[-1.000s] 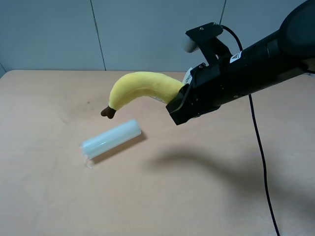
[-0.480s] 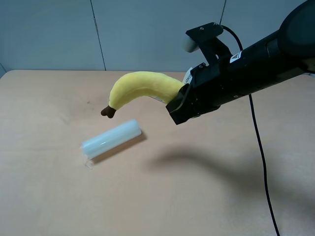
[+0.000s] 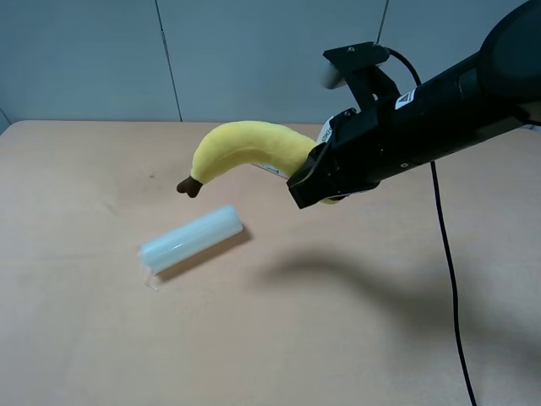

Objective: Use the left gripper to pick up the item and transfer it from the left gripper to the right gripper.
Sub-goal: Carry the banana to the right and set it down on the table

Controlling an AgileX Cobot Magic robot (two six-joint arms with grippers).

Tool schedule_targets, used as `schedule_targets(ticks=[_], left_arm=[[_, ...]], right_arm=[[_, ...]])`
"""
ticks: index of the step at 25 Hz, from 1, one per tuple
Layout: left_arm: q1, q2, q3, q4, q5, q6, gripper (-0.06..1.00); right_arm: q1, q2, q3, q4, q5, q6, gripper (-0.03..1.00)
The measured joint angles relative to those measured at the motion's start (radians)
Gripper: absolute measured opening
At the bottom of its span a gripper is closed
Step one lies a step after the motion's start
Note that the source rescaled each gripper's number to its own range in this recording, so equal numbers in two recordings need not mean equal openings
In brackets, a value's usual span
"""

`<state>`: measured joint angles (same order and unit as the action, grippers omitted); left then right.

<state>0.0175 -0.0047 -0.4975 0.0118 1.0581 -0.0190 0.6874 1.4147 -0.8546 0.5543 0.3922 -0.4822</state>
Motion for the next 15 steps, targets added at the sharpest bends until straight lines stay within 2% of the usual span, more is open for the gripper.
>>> schedule_targets(ticks=[3, 5, 11, 15], left_arm=[[0.076, 0.000, 0.000, 0.000, -0.001, 0.000, 1.00], [0.095, 0.000, 0.000, 0.000, -0.001, 0.000, 1.00], [0.104, 0.000, 0.000, 0.001, -0.001, 0.000, 1.00], [0.104, 0.000, 0.000, 0.001, -0.001, 0.000, 1.00]], right_arm=[[-0.036, 0.000, 0.000, -0.004, -0.001, 0.053, 0.02], [-0.085, 0.000, 0.000, -0.007, -0.001, 0.080, 0.02], [-0.290, 0.000, -0.001, -0.014, 0.027, 0.111, 0.02], [-0.426, 0.023, -0.002, -0.063, 0.037, 0.111, 0.02]])
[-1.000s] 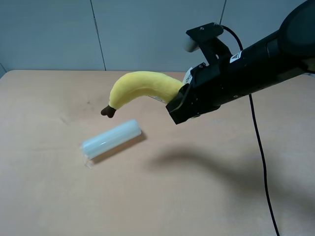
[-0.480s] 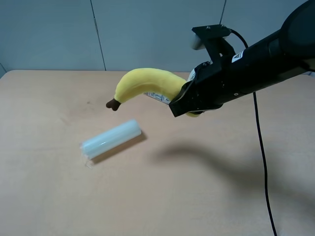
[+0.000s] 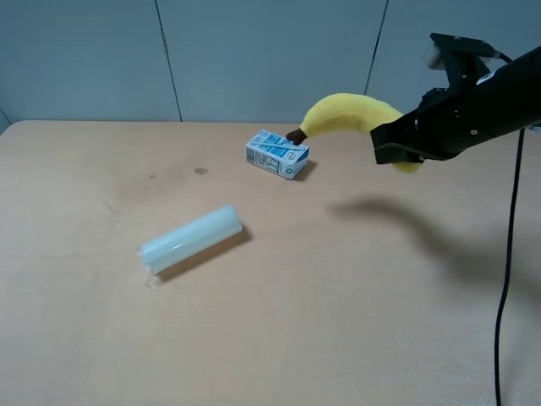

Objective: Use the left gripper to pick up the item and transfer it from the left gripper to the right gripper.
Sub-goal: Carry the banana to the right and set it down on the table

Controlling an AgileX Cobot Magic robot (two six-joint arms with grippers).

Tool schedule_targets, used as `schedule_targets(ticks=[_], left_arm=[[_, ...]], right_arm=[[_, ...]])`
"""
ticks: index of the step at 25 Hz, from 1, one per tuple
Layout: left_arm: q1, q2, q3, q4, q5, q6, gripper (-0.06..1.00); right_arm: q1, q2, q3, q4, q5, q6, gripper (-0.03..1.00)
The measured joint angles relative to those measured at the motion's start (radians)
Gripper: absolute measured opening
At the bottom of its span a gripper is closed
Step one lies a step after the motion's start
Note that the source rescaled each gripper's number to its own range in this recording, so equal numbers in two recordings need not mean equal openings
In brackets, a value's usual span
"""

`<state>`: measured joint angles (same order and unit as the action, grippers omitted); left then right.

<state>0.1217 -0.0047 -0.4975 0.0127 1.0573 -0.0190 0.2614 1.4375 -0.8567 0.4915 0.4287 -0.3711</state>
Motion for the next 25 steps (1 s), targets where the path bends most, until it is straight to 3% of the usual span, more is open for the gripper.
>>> schedule_targets(ticks=[4, 8, 25], left_arm=[[0.000, 0.000, 0.000, 0.000, 0.000, 0.000, 1.00], [0.000, 0.000, 0.000, 0.000, 0.000, 0.000, 1.00], [0.000, 0.000, 0.000, 0.000, 0.000, 0.000, 1.00]], right_arm=[[-0.114, 0.075, 0.000, -0.023, 0.019, -0.022, 0.02], [-0.170, 0.155, -0.001, -0.025, 0.015, -0.055, 0.02], [-0.178, 0.324, -0.001, -0.030, -0.014, -0.060, 0.02]])
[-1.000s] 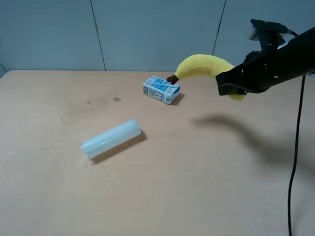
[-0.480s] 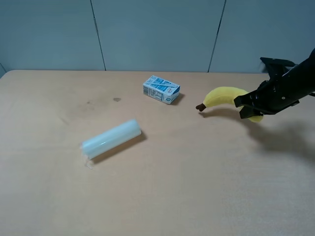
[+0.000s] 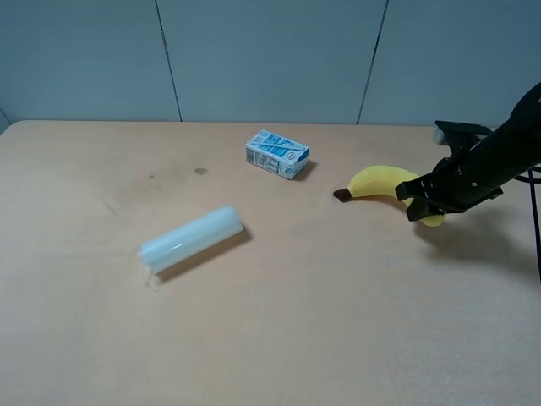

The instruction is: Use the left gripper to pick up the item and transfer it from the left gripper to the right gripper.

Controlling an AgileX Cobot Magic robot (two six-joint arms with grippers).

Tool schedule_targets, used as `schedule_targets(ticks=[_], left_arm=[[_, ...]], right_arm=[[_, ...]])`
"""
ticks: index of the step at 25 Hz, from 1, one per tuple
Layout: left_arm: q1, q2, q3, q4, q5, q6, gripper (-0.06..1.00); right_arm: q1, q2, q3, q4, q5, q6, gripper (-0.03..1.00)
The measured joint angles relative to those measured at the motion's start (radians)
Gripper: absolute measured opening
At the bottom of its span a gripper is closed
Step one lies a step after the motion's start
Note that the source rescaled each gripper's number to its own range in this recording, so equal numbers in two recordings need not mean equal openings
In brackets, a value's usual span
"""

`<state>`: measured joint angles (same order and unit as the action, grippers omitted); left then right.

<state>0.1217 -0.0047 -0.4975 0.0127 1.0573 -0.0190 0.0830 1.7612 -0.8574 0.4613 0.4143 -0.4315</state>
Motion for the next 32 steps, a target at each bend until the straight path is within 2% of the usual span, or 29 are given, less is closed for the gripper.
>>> schedule_targets(ticks=[1, 2, 3, 4, 5, 7, 8, 11, 18, 28, 32], left_arm=[[0.000, 0.000, 0.000, 0.000, 0.000, 0.000, 1.00], [0.000, 0.000, 0.000, 0.000, 0.000, 0.000, 1.00], [0.000, 0.000, 0.000, 0.000, 0.000, 0.000, 1.00], [0.000, 0.000, 0.000, 0.000, 0.000, 0.000, 1.00], [0.000, 0.000, 0.000, 0.000, 0.000, 0.000, 1.00], [0.000, 0.000, 0.000, 0.000, 0.000, 0.000, 1.00], [0.000, 0.000, 0.000, 0.000, 0.000, 0.000, 1.00], [0.000, 0.000, 0.000, 0.000, 0.000, 0.000, 1.00], [0.000, 0.000, 0.000, 0.000, 0.000, 0.000, 1.00], [0.000, 0.000, 0.000, 0.000, 0.000, 0.000, 1.00], [0.000, 0.000, 0.000, 0.000, 0.000, 0.000, 1.00]], right_arm=[[0.000, 0.001, 0.000, -0.004, 0.002, 0.002, 0.03], [0.000, 0.003, 0.000, -0.008, 0.010, 0.004, 0.12], [0.000, 0.003, 0.000, -0.014, 0.020, 0.004, 0.29], [0.000, 0.003, 0.000, -0.021, 0.031, 0.007, 0.53], [0.000, 0.003, 0.000, -0.032, 0.040, 0.012, 0.72], [0.000, 0.003, 0.000, -0.049, 0.054, 0.017, 0.89], [0.000, 0.003, 0.000, -0.053, 0.058, 0.019, 0.93], [0.000, -0.002, 0.000, -0.055, 0.071, 0.041, 0.98], [0.000, -0.129, -0.023, -0.091, 0.115, 0.075, 0.99], [0.000, -0.400, -0.110, -0.204, 0.356, 0.195, 1.00], [0.000, -0.530, -0.111, -0.263, 0.488, 0.244, 1.00]])
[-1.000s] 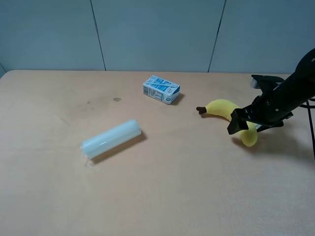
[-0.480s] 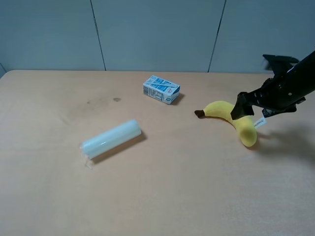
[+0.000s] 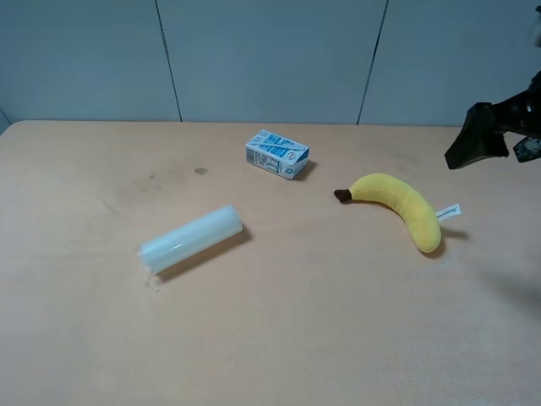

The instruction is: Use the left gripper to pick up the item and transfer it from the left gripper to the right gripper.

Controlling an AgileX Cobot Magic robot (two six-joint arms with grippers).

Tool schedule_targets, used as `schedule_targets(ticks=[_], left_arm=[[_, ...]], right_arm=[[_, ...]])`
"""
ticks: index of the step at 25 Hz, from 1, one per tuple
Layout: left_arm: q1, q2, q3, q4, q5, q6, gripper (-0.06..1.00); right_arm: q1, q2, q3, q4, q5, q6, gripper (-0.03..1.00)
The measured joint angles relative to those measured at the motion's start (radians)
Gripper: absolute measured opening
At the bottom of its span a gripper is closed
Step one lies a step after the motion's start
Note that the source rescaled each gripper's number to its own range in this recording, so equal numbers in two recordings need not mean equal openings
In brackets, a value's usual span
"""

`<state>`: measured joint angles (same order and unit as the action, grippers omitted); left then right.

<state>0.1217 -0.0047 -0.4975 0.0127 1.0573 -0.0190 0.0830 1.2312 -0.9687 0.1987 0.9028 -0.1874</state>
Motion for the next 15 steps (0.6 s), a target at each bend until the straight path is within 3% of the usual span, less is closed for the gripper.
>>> schedule_targets(ticks=[7, 15], left_arm=[[0.000, 0.000, 0.000, 0.000, 0.000, 0.000, 1.00], [0.000, 0.000, 0.000, 0.000, 0.000, 0.000, 1.00]], right_arm=[[0.000, -0.228, 0.009, -0.091, 0.207, 0.086, 1.00], [0.000, -0.532, 0.220, -0.175, 0.230, 0.128, 1.00]])
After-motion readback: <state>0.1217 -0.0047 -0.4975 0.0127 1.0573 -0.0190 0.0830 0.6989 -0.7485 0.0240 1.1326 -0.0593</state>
